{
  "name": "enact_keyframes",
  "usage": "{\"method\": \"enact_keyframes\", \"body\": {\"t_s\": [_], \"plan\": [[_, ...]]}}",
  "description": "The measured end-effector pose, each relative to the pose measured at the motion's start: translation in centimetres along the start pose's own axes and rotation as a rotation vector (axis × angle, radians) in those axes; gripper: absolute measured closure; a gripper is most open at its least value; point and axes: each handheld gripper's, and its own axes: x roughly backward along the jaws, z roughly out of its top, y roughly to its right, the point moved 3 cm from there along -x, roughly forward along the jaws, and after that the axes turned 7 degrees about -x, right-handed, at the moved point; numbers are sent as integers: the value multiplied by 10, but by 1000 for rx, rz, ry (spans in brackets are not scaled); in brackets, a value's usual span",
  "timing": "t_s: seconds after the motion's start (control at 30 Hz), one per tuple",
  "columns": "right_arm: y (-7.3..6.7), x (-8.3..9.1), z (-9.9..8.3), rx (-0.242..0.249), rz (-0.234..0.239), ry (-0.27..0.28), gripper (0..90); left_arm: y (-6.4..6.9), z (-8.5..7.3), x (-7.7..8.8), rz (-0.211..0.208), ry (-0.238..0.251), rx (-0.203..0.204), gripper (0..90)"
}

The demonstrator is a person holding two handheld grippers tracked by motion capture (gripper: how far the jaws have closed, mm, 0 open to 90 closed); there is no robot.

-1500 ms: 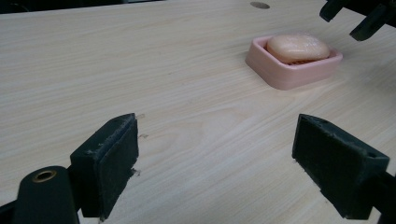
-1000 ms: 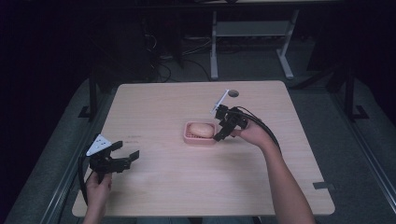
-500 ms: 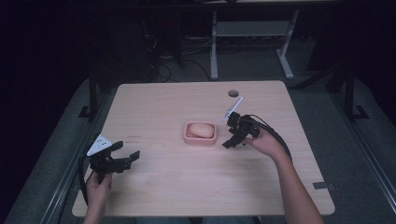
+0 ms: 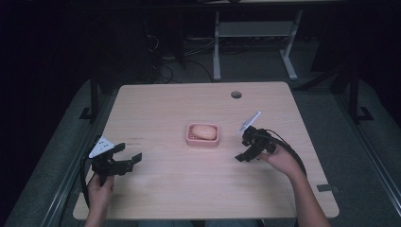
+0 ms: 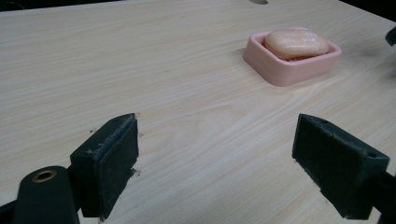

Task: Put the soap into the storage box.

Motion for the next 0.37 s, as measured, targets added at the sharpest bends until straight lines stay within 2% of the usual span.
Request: {"method": "enact_keyframes", "body": {"t_s": [0.07,0.37], "plan": [[-1,0,-6,-6,3,-1,260,0,0,0,-1,-1,-3,142],[-15,4,-43,-41,-10,74,259,1,0,-1,-3,-4,0,143]]}}
